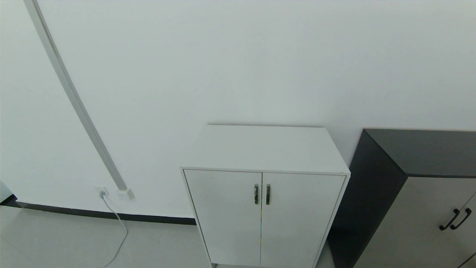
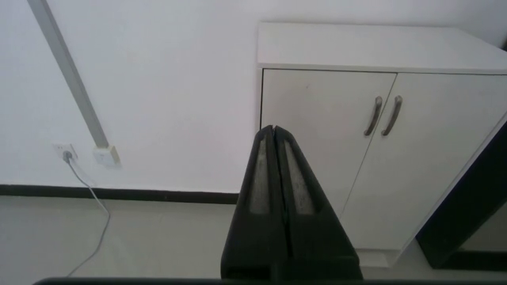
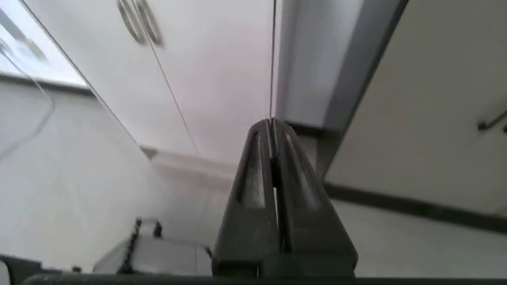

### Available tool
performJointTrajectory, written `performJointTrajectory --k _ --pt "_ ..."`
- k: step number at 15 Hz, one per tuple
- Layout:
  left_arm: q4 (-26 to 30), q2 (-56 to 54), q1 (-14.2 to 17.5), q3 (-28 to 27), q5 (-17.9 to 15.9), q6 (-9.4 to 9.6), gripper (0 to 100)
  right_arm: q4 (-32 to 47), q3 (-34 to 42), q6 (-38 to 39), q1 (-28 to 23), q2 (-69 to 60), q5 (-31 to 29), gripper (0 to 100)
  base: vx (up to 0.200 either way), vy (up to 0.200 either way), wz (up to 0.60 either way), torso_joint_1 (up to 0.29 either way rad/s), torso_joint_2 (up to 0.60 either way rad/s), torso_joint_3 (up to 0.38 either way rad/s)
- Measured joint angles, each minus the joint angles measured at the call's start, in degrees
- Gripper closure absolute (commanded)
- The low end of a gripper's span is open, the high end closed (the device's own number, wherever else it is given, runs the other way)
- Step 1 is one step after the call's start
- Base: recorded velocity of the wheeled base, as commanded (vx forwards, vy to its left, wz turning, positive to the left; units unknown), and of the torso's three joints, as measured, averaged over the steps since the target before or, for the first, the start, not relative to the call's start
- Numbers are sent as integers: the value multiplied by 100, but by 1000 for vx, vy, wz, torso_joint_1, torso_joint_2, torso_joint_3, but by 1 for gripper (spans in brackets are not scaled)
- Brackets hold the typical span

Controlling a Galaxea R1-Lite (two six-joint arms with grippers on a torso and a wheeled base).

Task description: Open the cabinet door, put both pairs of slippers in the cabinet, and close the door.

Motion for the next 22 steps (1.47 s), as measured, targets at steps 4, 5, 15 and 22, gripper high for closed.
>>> performJointTrajectory --k 4,5,15,22 --pt "-2 0 0 0 -2 2 100 -83 16 -28 -467 -430 18 100 0 0 0 0 0 0" --pt "-2 0 0 0 0 2 100 -83 18 -33 -728 -478 7 100 0 0 0 0 0 0" --pt "-2 0 0 0 -10 20 100 -78 18 -26 -1037 -1302 310 100 0 0 0 0 0 0" --pt "0 0 0 10 0 46 100 -73 16 -35 -1139 -1647 318 100 0 0 0 0 0 0"
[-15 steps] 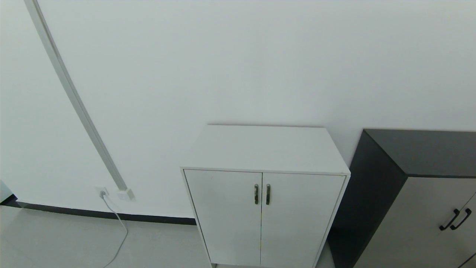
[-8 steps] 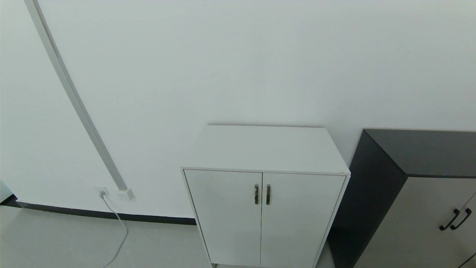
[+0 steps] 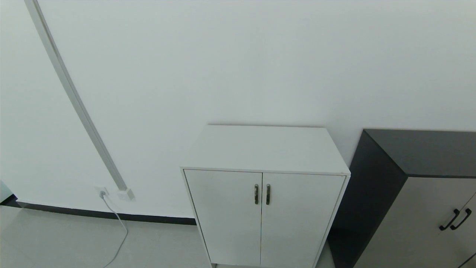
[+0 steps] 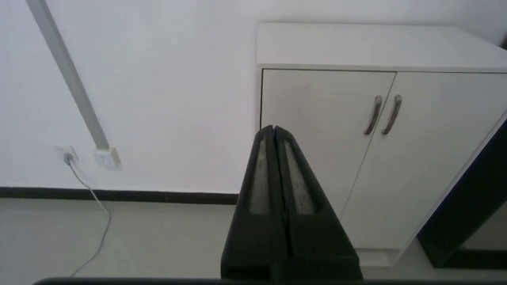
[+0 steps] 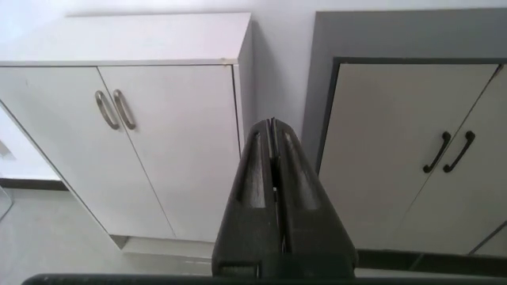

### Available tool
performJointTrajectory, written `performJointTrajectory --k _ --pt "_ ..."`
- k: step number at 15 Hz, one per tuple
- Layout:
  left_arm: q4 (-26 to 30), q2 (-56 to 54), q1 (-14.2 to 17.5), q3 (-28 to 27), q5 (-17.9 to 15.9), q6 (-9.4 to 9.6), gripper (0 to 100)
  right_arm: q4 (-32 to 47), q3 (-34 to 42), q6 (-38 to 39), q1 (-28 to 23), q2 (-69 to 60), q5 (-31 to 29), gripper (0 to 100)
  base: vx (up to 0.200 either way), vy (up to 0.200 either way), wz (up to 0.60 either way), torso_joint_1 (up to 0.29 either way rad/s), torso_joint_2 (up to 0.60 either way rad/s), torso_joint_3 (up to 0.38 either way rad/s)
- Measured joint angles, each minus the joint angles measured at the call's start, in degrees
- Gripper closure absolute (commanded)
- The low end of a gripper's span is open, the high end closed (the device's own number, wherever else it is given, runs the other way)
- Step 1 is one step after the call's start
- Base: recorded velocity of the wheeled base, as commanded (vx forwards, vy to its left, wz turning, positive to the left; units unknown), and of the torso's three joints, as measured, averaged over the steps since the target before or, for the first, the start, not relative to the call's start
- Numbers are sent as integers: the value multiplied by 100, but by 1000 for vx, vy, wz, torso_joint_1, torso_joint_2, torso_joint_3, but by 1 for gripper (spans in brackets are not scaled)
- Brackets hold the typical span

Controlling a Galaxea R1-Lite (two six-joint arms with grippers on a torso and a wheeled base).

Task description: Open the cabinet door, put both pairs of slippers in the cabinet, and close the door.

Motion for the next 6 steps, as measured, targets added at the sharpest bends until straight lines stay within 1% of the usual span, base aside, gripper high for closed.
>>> performJointTrajectory --k 6 --pt "0 0 0 0 -5 2 100 0 2 -4 0 -17 0 100 0 0 0 0 0 0"
